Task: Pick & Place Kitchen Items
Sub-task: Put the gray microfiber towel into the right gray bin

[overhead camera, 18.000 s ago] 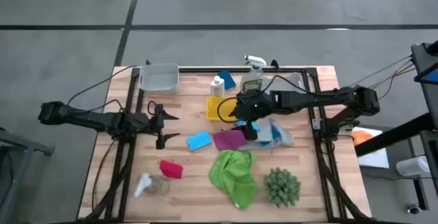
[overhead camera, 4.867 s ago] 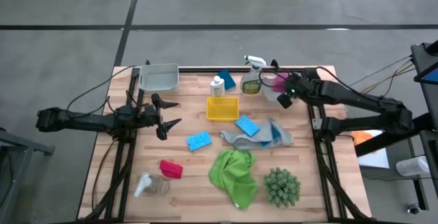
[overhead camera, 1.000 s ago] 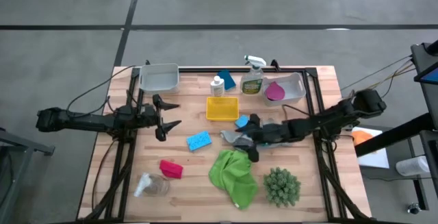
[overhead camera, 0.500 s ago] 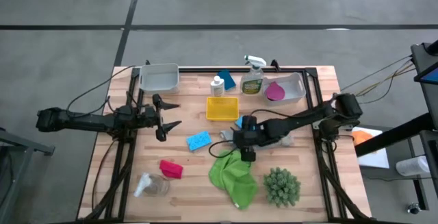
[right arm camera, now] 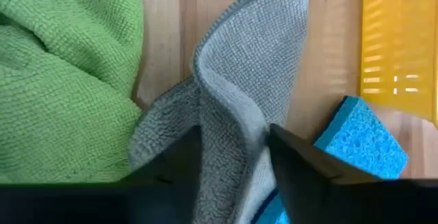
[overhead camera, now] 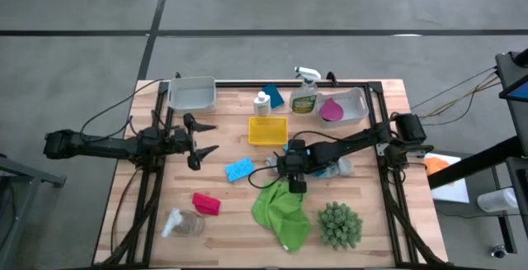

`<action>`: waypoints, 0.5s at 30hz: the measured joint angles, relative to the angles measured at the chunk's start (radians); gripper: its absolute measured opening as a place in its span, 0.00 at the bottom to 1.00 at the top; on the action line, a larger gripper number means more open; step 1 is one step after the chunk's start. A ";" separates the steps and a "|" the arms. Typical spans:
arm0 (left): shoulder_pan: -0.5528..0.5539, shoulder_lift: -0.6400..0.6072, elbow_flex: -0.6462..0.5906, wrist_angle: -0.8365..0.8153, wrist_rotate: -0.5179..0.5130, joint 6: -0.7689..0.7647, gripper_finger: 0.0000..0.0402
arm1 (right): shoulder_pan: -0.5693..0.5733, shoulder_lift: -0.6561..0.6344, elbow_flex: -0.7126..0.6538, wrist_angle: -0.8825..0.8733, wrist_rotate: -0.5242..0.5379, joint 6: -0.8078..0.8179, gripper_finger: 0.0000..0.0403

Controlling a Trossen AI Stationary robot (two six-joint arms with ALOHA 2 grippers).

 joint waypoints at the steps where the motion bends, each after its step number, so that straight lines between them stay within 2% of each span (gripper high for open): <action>1: 0.000 0.000 0.000 0.005 0.000 0.002 0.82 | 0.000 0.000 0.000 0.000 0.000 0.000 0.28; 4: 0.000 0.000 0.000 0.015 0.000 0.022 0.82 | 0.002 -0.002 0.001 0.001 0.000 -0.009 0.09; 10: 0.000 0.000 0.001 0.020 0.000 0.045 0.82 | 0.005 -0.009 0.005 0.005 -0.002 -0.025 0.05; 15: 0.000 0.000 0.001 0.026 0.000 0.056 0.82 | 0.005 -0.068 0.005 0.031 -0.001 -0.050 0.04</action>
